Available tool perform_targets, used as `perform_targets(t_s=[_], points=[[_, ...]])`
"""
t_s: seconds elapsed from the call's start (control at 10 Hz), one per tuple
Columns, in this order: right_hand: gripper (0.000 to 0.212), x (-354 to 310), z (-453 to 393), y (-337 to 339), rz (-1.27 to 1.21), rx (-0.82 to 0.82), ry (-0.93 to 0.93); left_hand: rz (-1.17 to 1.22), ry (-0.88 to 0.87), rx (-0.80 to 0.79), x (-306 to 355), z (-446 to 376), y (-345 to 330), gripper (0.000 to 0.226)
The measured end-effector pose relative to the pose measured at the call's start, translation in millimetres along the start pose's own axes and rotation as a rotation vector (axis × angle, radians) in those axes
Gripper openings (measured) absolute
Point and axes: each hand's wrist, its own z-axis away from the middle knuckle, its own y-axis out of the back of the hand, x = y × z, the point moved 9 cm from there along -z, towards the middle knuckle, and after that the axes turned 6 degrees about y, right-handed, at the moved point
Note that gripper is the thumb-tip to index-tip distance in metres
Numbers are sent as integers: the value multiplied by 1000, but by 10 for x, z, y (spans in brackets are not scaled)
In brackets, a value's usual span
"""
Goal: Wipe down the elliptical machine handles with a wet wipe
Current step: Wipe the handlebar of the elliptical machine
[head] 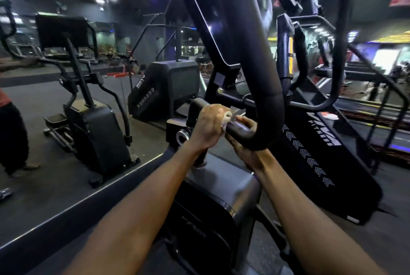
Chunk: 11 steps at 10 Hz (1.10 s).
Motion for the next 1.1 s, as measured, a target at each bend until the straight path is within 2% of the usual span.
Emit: perform_targets(t_s=[0.1, 0.2, 0.3, 0.4, 0.5, 0.6, 0.7, 0.8, 0.9, 1.0, 1.1], points=[[63, 52, -6, -16, -88, -10, -10, 154, 121, -25, -319, -143, -60, 47], [59, 141, -50, 64, 30, 78, 2, 130, -15, -39, 52, 19, -105, 46], [34, 185, -89, -1, 134, 93, 46, 73, -29, -77, 16, -57, -90, 51], [24, 388, -84, -128, 261, 181, -26, 5, 91, -37, -338, -238, 38, 49], [20, 468, -99, -235, 458, 130, -8, 20, 38, -108, -276, -311, -21, 46], [20, 375, -123, -486, 780, 54, 195, 19, -63, -276, -199, -313, -139, 42], [21, 264, -134, -648, 974, 77, 369, -39, -29, -289, -559, -493, -159, 37], [17, 45, -57, -1052, 1162, 69, 740, -90, -123, -280, -770, -535, -162, 24], [15, -117, -75, -1329, 1222, 104, 952, 77, -99, -326, -658, -499, -96, 21], [26, -314, -323, -1617, 1442, 200, 1054, 197, -44, -257, -918, -627, -17, 15], [31, -345, -533, -1618, 1712, 315, 954, 45, -178, -169, -988, -694, -50, 4]])
